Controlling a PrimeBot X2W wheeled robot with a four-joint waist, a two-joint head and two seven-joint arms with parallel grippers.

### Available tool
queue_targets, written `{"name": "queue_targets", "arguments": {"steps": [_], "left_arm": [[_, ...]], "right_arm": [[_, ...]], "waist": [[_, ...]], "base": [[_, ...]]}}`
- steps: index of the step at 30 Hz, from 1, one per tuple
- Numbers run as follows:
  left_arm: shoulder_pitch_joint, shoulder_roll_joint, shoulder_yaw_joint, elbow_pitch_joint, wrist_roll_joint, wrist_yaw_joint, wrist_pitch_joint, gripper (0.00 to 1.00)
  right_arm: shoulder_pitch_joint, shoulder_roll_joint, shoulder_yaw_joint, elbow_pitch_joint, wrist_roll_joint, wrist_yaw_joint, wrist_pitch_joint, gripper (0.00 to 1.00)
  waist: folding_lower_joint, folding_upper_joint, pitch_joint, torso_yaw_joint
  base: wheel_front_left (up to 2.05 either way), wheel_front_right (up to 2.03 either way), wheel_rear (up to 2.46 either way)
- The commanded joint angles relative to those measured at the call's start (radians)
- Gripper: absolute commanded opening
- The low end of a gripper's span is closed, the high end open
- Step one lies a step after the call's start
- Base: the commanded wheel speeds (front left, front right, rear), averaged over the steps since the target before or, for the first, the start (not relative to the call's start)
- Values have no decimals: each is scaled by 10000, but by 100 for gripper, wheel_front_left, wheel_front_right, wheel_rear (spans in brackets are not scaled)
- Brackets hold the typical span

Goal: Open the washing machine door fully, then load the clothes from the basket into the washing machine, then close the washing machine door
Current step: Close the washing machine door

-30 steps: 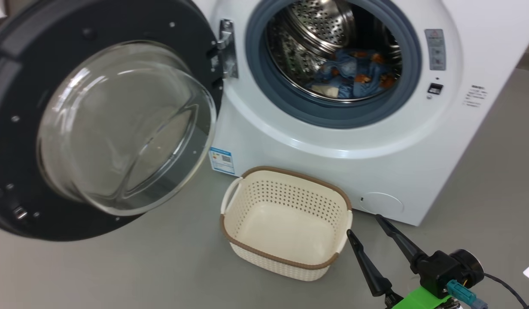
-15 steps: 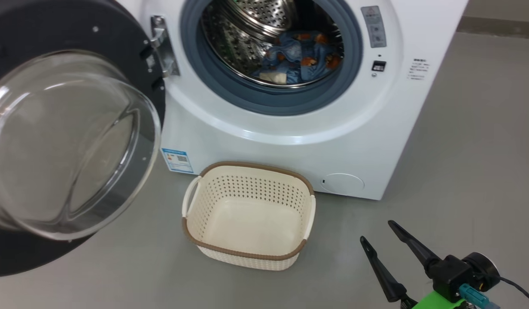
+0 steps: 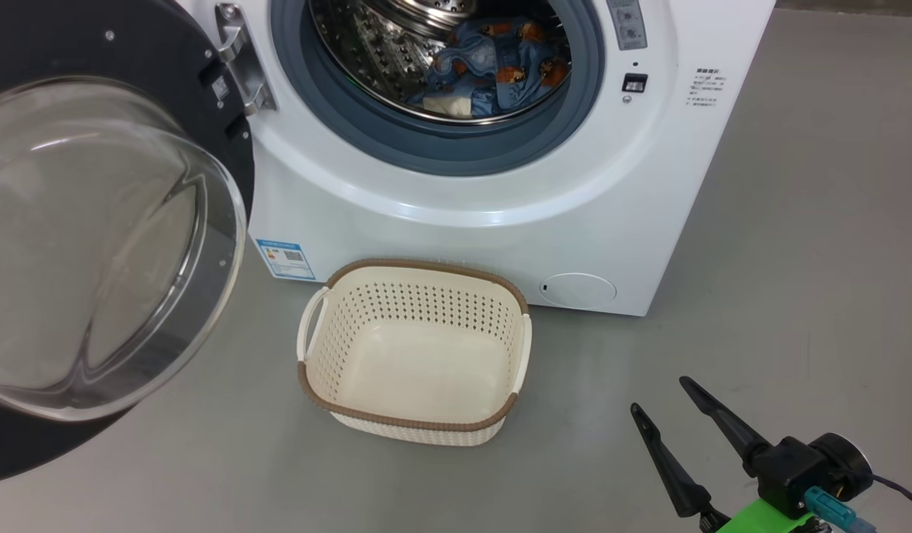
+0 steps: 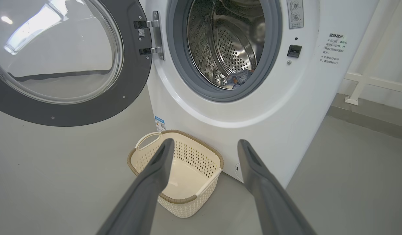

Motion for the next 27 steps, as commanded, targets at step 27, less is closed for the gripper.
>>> {"name": "queue_targets", "arguments": {"steps": [27], "left_arm": [[887, -166, -1035, -1724, -878, 526, 5579, 0]], "right_arm": [[23, 22, 95, -222, 57, 16, -48, 100]], "waist": [[0, -1, -62, 413]], "base": [[0, 0, 0]]}}
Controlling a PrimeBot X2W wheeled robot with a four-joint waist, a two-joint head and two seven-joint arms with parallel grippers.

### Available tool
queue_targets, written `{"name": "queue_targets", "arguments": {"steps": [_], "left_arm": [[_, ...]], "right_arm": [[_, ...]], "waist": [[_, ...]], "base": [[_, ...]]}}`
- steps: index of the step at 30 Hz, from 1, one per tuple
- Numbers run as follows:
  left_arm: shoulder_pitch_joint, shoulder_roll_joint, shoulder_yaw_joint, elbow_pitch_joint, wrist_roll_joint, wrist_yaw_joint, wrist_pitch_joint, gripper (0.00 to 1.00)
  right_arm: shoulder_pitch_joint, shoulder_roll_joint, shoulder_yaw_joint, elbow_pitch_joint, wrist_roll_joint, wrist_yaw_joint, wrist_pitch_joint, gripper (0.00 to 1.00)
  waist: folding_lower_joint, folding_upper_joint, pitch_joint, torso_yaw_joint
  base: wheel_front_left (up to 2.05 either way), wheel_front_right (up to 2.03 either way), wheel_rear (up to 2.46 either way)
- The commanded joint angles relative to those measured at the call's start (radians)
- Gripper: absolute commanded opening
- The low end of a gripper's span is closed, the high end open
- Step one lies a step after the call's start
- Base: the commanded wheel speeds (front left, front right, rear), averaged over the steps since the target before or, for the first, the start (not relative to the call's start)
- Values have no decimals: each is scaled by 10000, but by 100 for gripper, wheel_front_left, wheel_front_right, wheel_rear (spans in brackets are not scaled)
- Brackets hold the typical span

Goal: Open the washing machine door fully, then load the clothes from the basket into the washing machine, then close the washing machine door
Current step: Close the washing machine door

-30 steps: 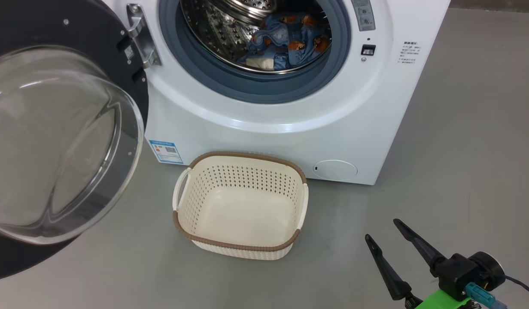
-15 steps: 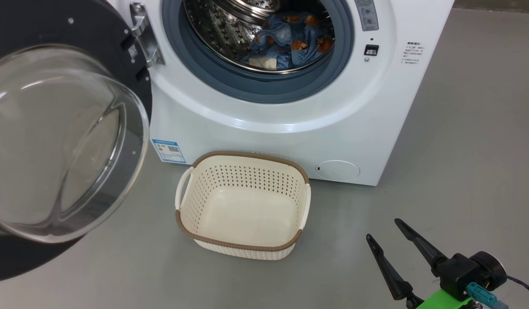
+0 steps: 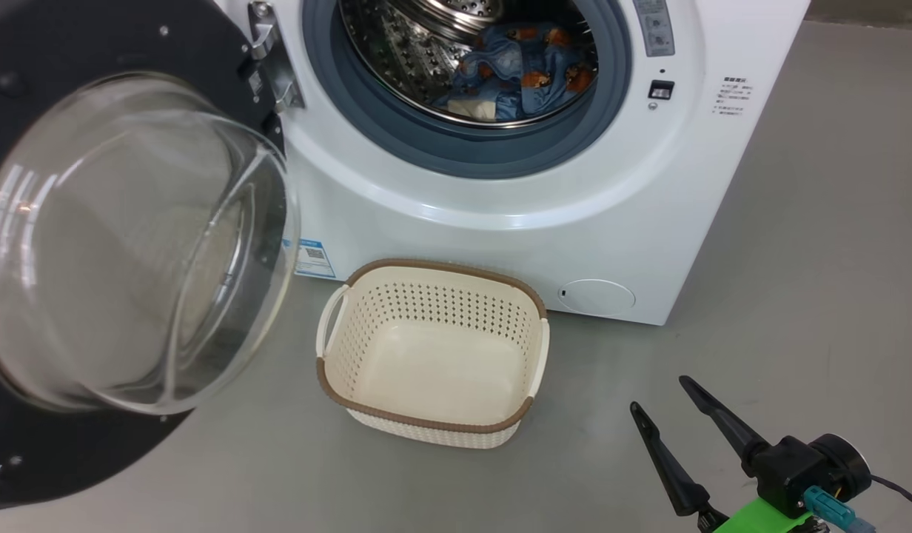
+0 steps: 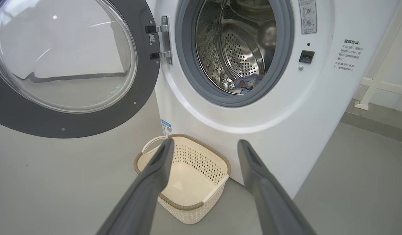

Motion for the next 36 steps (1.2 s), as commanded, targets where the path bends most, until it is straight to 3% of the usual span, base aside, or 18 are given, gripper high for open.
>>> {"name": "queue_targets", "arguments": {"steps": [1, 20, 29, 36], "left_arm": [[302, 179, -114, -508, -102, 153, 427, 0], [1721, -1274, -739, -3876, -199, 1918, 1906, 0], [2365, -1772, -1240, -5574, -394, 2428, 2949, 0], [2612, -2679, -1458, -6890, -833, 2617, 3251, 0]], "right_arm": [[31, -19, 121, -226, 40, 16, -48, 100], [-196, 587, 22, -191, 0, 16, -48, 100], [-290, 915, -63, -212, -5, 16, -48, 100], [-195, 1111, -124, -200, -12, 16, -48, 100]], "waist": [[0, -1, -8, 86], [0, -1, 9, 400], [0, -1, 42, 152], [0, -1, -105, -107]], "base": [[0, 0, 0], [0, 0, 0], [0, 0, 0], [0, 0, 0]]}}
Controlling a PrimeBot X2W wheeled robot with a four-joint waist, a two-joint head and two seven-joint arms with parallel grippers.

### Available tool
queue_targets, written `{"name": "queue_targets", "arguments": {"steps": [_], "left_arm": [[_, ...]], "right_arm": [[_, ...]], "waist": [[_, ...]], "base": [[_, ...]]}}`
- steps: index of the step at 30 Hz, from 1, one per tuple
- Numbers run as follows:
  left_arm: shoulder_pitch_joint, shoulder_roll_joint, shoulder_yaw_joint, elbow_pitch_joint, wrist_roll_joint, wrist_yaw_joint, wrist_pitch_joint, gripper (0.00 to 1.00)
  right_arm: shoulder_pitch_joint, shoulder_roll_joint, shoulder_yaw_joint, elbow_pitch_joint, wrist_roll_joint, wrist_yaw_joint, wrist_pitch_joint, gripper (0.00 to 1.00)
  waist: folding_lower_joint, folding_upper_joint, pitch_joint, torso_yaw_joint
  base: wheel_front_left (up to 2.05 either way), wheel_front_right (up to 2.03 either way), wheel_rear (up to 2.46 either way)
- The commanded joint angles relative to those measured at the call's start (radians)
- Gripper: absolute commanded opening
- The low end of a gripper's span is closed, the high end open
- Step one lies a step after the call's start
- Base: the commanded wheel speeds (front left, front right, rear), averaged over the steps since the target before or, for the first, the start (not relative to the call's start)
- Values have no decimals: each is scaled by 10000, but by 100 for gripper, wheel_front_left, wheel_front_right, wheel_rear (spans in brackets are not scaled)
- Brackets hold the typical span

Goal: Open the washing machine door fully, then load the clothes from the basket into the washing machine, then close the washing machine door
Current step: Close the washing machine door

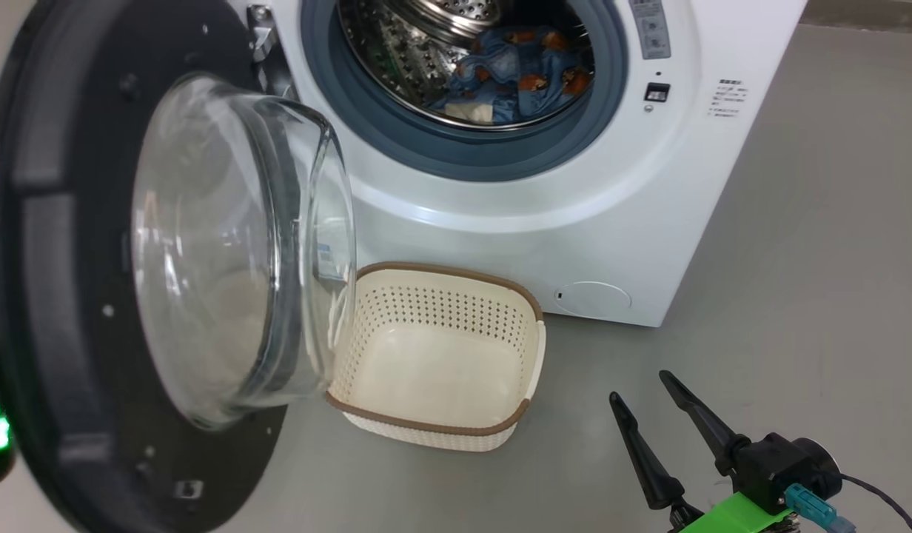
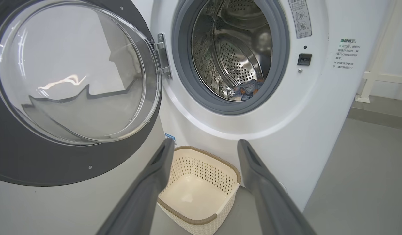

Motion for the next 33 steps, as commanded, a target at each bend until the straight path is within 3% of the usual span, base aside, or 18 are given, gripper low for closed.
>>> {"name": "queue_targets", "arguments": {"steps": [1, 10, 15, 26, 33], "left_arm": [[-56, 141, 94, -511, -219, -7, 120, 0], [-171, -1151, -554, -1016, -266, -290, -531, 0], [-318, -1440, -926, -835, -259, -595, -1167, 0], [-1129, -1591, -2357, 1058, -1597, -2076, -4346, 0], [-1490, -1593, -3304, 2406, -2152, -3012, -5529, 0]], "right_arm": [[-167, 32, 181, -233, -6, 16, -48, 100], [-119, 75, 122, -260, -11, 16, -48, 100], [-97, 130, 71, -275, -19, 16, -48, 100], [-287, 213, 228, -246, 23, 16, -48, 100], [-351, 49, 322, -217, 50, 16, -48, 100]], "waist": [[0, 0, -61, -122], [0, 0, -208, -674], [0, 0, -216, -924], [0, 0, -135, -1595], [0, 0, -102, -1861]], "base": [[0, 0, 0], [0, 0, 0], [0, 0, 0], [0, 0, 0], [0, 0, 0]]}}
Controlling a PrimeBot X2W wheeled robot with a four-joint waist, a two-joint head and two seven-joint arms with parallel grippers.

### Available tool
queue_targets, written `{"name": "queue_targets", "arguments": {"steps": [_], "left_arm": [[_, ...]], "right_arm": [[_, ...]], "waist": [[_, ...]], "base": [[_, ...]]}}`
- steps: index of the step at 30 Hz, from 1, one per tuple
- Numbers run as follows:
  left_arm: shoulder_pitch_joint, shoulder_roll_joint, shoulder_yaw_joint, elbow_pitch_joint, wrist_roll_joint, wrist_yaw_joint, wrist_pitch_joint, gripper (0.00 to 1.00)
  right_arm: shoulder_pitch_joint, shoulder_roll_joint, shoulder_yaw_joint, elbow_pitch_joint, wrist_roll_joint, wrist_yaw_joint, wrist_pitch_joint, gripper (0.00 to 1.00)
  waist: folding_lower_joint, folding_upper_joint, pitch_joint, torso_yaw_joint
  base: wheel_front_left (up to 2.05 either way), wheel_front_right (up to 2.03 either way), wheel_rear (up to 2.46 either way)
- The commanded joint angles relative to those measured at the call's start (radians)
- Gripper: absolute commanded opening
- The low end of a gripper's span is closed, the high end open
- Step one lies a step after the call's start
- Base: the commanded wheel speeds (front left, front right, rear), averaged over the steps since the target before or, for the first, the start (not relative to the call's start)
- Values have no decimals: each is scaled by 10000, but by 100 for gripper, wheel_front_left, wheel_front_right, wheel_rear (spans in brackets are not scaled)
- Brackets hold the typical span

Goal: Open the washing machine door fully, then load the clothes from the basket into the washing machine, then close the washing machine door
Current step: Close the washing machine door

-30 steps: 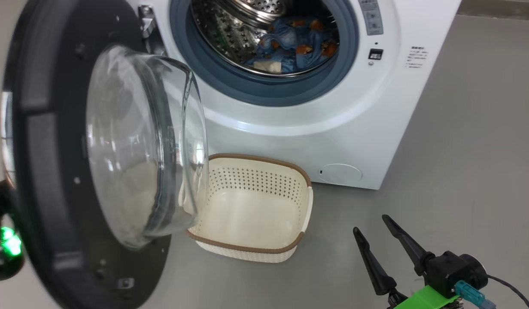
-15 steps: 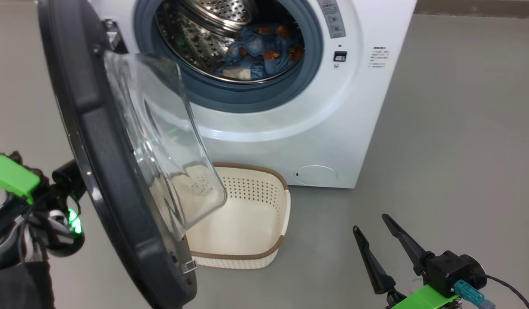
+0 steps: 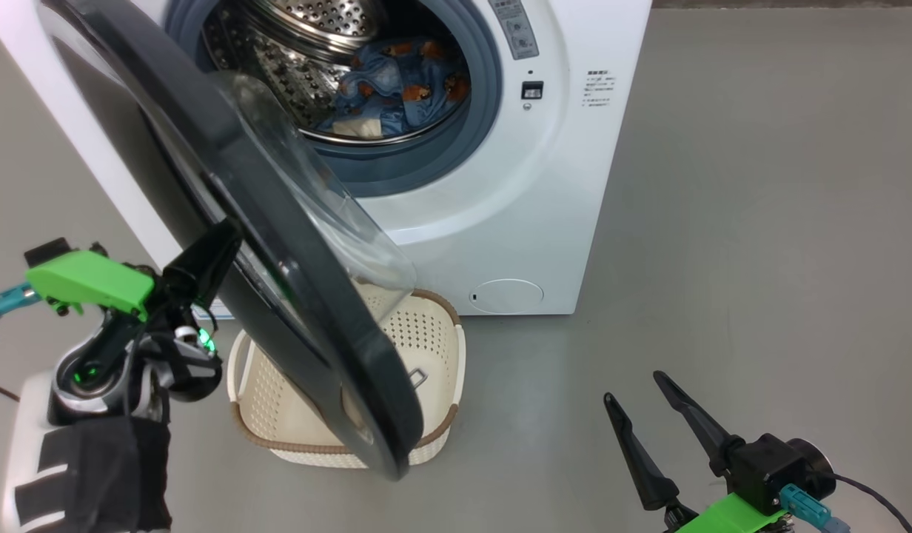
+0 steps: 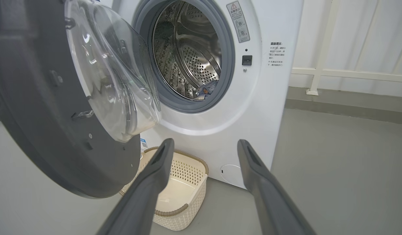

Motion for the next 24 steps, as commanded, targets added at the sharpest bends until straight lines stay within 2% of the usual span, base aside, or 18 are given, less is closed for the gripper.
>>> {"name": "queue_targets", "arguments": {"steps": [1, 12, 24], "left_arm": [[-516, 196, 47, -48, -191, -224, -94, 0], [-1035, 195, -656, 1387, -591, -992, -818, 0], [-1365, 195, -959, 2262, -751, -1252, -1195, 0]], "right_arm": [[-347, -89, 247, -216, 46, 16, -48, 100], [-405, -124, 476, -123, 72, 16, -48, 100], [-421, -151, 567, -56, 119, 16, -48, 100]], "waist": [[0, -1, 13, -68], [0, -1, -77, -333], [0, -1, -202, -654]], "base": [[0, 0, 0], [0, 0, 0], [0, 0, 0]]}}
